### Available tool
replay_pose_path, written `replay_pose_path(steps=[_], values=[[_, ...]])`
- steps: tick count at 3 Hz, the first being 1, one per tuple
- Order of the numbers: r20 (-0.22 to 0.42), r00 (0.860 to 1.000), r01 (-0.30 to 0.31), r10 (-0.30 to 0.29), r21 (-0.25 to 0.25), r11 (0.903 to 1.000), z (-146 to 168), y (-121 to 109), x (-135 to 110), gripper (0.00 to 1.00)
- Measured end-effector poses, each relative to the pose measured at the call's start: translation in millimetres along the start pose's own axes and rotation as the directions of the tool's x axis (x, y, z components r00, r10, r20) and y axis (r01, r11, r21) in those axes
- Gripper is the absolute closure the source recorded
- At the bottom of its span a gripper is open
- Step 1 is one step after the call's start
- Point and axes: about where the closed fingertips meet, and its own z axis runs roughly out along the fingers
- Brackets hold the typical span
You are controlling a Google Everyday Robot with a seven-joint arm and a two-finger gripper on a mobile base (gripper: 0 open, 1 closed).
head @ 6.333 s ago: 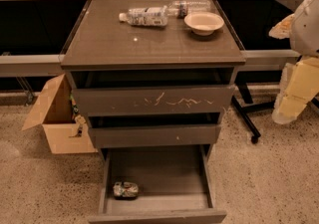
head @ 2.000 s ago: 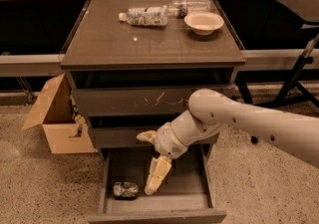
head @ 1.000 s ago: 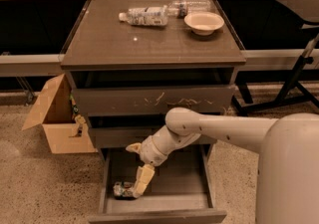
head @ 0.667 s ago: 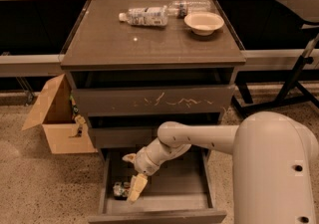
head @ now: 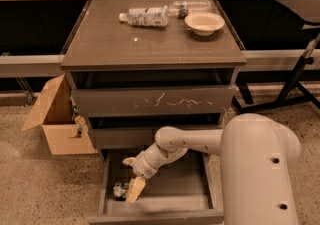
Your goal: Pick 7up can from bottom drawer and place on counter
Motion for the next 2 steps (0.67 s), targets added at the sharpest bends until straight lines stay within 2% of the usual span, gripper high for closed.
replay_pose_path(steps=[2], values=[[-0.012,0.998,-0.053,0.054,0.069,0.9962,42,-35,48,0.00]])
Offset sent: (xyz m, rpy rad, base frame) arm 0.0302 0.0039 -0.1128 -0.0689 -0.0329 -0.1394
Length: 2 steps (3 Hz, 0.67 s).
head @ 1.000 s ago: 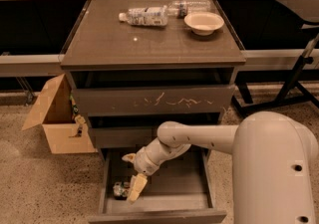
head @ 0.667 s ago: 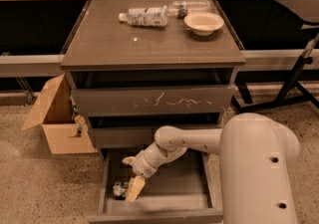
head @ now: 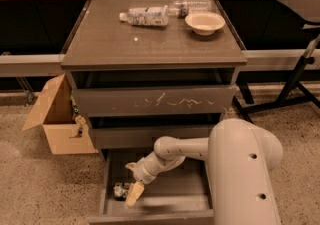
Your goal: Pick 7up can from bottom drawer and place on counter
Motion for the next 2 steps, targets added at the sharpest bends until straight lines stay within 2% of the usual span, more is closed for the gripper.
replay_pose_path(steps=[1,2], values=[[-0.014,1.000,-0.005,0.006,0.041,0.9991,20,-16,19,0.00],[-0.038,0.998,-0.042,0.045,0.084,0.9956,74,-64,71,0.00]])
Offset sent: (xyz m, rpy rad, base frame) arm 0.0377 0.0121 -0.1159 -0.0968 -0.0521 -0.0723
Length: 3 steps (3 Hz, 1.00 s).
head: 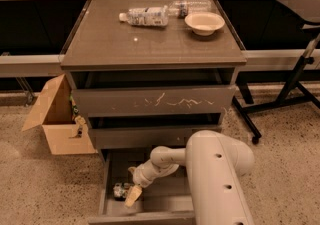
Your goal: Pick 7up can from bottom drawer and place on counter
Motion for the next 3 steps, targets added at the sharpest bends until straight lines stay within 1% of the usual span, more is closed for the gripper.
replay_pose_path(steps=[1,2,3], values=[[-0.003,1.000,-0.004,0.004,0.002,1.0000,2,0,1,0.00],[-0.033,0.999,0.008,-0.006,0.061,0.9981,14,-19,25,0.00],[-0.057,0.998,0.024,-0.019,0.091,0.9956,22,-29,40,0.00]])
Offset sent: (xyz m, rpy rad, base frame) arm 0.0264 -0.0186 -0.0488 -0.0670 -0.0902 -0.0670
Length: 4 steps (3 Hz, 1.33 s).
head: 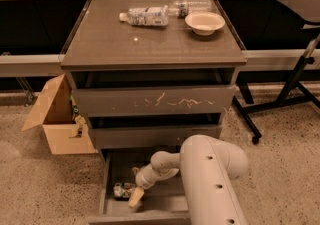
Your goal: Pick 7up can from bottom drawer and place on counter
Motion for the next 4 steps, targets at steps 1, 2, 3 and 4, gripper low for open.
replay_pose_path(steps=[1,2,3,4], values=[[-0.026,0.999,0.018,-0.018,0.016,0.9997,10,-10,8,0.00],[-0.058,0.998,0.033,-0.033,0.004,0.9994,28,-22,14,0.02],[-0.076,0.996,0.038,-0.039,-0.009,0.9992,40,-30,19,0.27],[-0.083,0.996,0.042,-0.043,-0.023,0.9989,48,-36,22,0.56]])
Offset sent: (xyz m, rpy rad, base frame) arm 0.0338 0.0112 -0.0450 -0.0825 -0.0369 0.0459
